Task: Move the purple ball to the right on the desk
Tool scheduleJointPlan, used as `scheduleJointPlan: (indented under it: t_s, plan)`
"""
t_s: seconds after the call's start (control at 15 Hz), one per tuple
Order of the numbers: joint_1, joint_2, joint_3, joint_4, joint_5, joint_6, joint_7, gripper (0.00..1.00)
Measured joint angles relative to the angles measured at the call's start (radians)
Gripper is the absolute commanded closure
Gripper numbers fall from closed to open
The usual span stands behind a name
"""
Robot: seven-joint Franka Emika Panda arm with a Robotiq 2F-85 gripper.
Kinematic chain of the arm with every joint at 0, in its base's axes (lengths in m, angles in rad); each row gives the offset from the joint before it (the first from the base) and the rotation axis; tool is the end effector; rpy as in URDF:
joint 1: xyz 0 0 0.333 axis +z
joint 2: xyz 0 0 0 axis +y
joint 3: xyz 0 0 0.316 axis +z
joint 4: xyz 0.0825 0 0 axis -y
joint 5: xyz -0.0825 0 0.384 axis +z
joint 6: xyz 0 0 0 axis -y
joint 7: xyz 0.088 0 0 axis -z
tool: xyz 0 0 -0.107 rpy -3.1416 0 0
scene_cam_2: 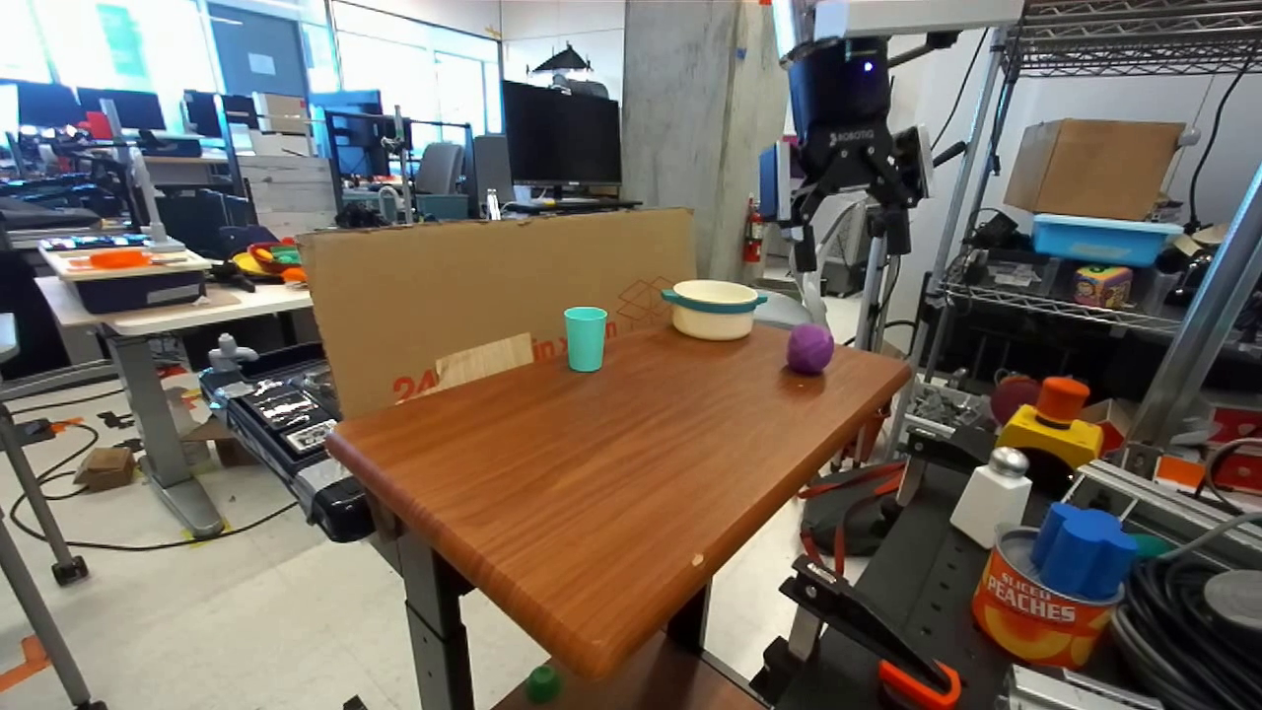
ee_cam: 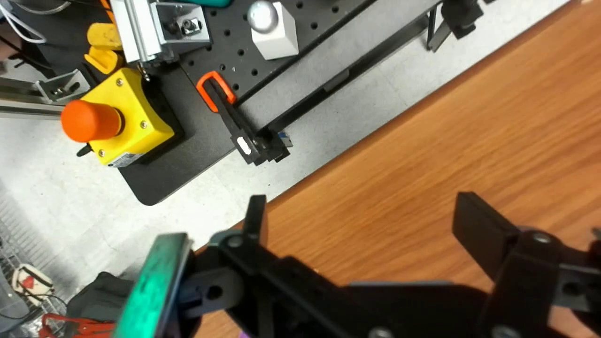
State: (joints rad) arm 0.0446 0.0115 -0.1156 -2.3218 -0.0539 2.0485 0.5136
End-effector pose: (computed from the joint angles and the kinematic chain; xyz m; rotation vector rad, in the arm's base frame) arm 0.4738 -0.0367 0.3151 2.8937 -0.8213 -0.4055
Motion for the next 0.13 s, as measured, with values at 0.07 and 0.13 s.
scheduleJointPlan:
  t_s: [0.07, 0.13]
  plan:
    - [0.0, -0.025, 0.011, -0.015, 0.0, -0.01, -0.008, 0.0]
    - [0.0, -0.038, 0.013, -0.024, 0.0, -0.011, -0.015, 0.0]
